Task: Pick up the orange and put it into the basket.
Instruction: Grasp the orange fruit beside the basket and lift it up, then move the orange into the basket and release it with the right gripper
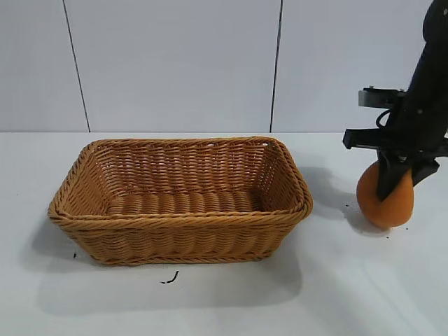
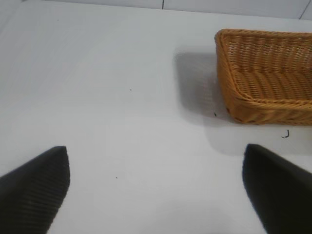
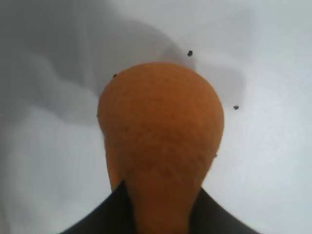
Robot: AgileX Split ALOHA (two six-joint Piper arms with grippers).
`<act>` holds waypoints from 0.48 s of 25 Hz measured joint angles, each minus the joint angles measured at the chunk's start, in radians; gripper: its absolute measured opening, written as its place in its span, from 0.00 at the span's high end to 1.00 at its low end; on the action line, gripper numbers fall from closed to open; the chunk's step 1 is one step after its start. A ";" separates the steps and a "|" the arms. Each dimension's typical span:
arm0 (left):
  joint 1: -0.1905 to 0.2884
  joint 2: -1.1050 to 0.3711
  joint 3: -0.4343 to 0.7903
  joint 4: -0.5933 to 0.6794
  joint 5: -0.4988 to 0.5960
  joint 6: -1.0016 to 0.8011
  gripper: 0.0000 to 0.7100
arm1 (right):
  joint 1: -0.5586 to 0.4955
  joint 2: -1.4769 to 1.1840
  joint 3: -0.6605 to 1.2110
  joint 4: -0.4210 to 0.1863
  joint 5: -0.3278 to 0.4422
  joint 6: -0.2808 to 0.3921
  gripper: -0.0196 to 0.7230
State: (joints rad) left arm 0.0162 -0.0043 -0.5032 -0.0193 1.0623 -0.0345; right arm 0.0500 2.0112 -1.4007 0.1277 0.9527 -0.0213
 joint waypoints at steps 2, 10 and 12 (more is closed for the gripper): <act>0.000 0.000 0.000 0.000 0.000 0.001 0.02 | 0.000 -0.035 -0.036 0.001 0.049 0.000 0.83; 0.000 0.000 0.000 0.000 0.000 0.001 0.02 | 0.008 -0.112 -0.245 0.001 0.200 -0.011 0.83; 0.000 0.000 0.000 0.000 0.000 0.001 0.02 | 0.032 -0.112 -0.278 0.000 0.212 -0.011 0.83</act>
State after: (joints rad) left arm 0.0162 -0.0043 -0.5032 -0.0193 1.0623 -0.0337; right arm 0.0818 1.8990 -1.6783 0.1274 1.1649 -0.0327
